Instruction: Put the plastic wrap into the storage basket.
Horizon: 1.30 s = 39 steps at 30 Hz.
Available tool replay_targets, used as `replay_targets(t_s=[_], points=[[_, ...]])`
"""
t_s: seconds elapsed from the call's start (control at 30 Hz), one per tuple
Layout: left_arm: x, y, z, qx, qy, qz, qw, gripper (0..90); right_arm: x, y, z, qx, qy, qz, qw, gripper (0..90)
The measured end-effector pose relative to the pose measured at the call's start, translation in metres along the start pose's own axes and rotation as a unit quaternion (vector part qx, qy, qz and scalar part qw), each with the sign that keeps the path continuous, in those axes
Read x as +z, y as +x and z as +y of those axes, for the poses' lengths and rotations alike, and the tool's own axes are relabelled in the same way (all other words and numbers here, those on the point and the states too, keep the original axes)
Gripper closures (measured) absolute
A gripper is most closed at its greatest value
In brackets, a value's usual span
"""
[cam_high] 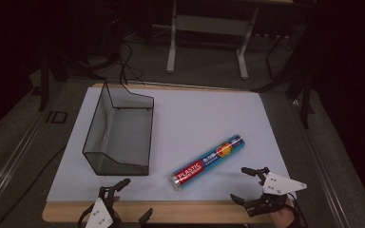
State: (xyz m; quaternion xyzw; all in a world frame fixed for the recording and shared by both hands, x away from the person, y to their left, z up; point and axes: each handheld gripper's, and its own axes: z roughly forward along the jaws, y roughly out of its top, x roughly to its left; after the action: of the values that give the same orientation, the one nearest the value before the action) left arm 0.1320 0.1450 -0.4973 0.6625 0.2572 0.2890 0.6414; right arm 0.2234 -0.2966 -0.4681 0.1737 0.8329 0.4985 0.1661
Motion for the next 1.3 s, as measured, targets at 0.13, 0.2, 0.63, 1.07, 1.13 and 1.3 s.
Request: replay_targets(t_s=[0.13, 0.2, 0.63, 1.07, 1.13, 1.3], points=[[0.001, -0.001, -0.001, 0.008, 0.005, 0.002, 1.0, 1.4, 0.002, 0.0, 0.0, -0.002, 0.011, 0.002, 0.9999, 10.1], [0.001, -0.002, -0.001, 0.01, 0.003, 0.002, 0.9999, 1.4, 0.002, 0.0, 0.0, -0.003, 0.013, 0.001, 0.9999, 10.0], [0.002, -0.003, -0.002, 0.026, 0.003, 0.01, 0.9996, 1.4, 0.003, 0.005, 0.006, -0.021, 0.032, 0.019, 0.9991, 10.0], [0.002, -0.003, -0.002, 0.028, 0.003, 0.013, 0.9995, 1.4, 0.006, -0.001, 0.015, -0.007, 0.04, 0.087, 0.9954, 10.0], [0.002, -0.003, -0.002, 0.028, 0.003, 0.013, 0.9995, 1.4, 0.004, 0.0, 0.021, -0.019, 0.04, 0.092, 0.9948, 10.0], [0.003, -0.004, -0.002, 0.028, 0.005, 0.009, 0.9996, 1.4, 0.009, -0.009, 0.031, -0.029, 0.065, 0.126, 0.9895, 9.9]])
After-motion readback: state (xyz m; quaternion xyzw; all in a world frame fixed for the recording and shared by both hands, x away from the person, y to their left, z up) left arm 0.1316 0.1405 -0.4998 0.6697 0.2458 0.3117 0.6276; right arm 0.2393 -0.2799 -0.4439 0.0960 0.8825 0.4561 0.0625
